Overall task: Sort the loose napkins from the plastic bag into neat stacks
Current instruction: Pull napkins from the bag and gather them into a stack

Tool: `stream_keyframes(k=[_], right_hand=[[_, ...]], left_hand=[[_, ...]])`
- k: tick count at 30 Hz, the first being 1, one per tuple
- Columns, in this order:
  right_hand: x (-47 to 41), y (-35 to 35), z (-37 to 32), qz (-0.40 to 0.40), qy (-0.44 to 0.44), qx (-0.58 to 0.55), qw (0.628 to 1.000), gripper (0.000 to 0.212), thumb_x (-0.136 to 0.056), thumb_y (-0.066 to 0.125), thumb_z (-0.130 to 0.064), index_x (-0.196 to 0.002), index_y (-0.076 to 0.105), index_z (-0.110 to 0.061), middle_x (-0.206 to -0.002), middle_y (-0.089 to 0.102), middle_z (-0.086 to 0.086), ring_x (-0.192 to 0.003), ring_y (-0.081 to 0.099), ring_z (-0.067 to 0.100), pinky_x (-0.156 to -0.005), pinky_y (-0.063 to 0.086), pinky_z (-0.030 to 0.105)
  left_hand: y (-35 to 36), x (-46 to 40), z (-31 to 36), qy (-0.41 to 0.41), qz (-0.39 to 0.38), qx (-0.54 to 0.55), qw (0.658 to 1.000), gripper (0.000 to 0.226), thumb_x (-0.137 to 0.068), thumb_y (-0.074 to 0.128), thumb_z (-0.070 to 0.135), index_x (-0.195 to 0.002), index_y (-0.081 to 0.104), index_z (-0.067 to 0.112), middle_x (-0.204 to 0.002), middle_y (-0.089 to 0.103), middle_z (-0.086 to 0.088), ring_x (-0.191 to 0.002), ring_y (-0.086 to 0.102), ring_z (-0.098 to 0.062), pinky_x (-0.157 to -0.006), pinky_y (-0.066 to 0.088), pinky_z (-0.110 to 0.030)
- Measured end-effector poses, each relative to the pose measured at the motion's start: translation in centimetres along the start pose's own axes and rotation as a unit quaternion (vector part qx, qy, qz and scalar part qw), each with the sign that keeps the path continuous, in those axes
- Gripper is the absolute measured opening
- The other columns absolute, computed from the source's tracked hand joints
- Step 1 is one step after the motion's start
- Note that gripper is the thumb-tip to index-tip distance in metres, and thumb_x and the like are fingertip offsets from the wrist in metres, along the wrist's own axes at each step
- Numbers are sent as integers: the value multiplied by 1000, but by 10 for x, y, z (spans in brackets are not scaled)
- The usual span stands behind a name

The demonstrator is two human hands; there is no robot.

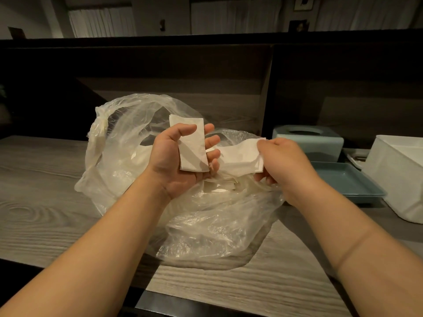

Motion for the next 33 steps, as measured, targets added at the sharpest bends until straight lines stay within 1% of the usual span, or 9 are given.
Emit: stream_keyframes(k=[4,7,10,17,20,24,28,30,33], right_hand=[[6,-1,-5,-69,-20,18,997,38,-93,63,-54,-102,68,-18,-81,72,2,-57,62,10,-50,45,23],[8,3,-3,-89,-77,109,987,18,-87,73,-39,-100,67,-27,-88,73,-4,-75,68,12,-70,58,33],[6,4,1,-55,-110,190,974,18,-89,64,-23,-106,69,-20,-92,71,-3,-84,67,17,-77,59,39],[5,-5,-5,-50,-173,-10,984,27,-78,57,-22,-83,56,5,-73,53,18,-67,49,24,-61,42,40],[10,-11,-14,-118,-179,-100,972,30,-72,55,-17,-75,46,12,-71,44,11,-67,42,25,-58,38,35],[17,-12,-20,-234,-195,-114,946,17,-67,51,-9,-68,45,7,-64,40,11,-59,39,21,-55,37,25],[18,-7,-15,-215,-241,-1,946,22,-76,56,-12,-80,59,10,-77,56,25,-69,54,32,-64,48,32],[19,-5,-13,-192,-253,38,948,11,-85,59,-9,-79,64,-1,-73,58,15,-67,53,19,-62,47,31],[19,-3,-13,-152,-277,74,946,12,-84,60,-15,-72,64,-15,-67,54,-9,-65,53,8,-60,47,32]], left_hand=[[-1,-1,0,-1,4,3,1000,58,-72,59,28,-125,69,7,-98,70,-12,-73,61,-23,-73,48,-37],[-2,-2,-1,-7,-3,16,1000,57,-73,59,27,-126,67,7,-96,68,-12,-71,58,-22,-71,46,-34],[-4,-3,0,-3,-14,28,1000,55,-73,60,27,-124,67,7,-96,67,-11,-72,56,-22,-71,43,-33],[-8,-4,3,-14,-36,78,996,54,-75,59,29,-124,65,10,-95,65,-8,-72,56,-19,-70,44,-28],[-9,-4,3,-8,-9,125,992,51,-76,60,30,-121,70,7,-96,70,-7,-76,60,-17,-93,45,-24],[-8,-1,5,-55,-59,60,995,53,-82,57,35,-125,67,5,-106,69,-11,-86,63,-22,-85,49,-35],[-2,5,-4,-126,-79,-108,983,42,-86,58,35,-111,77,8,-112,71,-14,-99,67,-31,-94,56,-50],[-2,7,-7,-156,-112,-134,972,50,-91,58,35,-130,67,6,-121,67,-22,-113,62,-42,-108,42,-66],[0,9,-6,-157,-149,-170,961,50,-93,53,37,-129,64,4,-113,69,-25,-101,66,-43,-101,46,-67]])
Point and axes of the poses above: each hand's wrist, its own x-axis away from the middle knuckle, its own y-axis out of the palm, z = x × y, the point moved 1 cm from there along -x, towards the middle knuckle
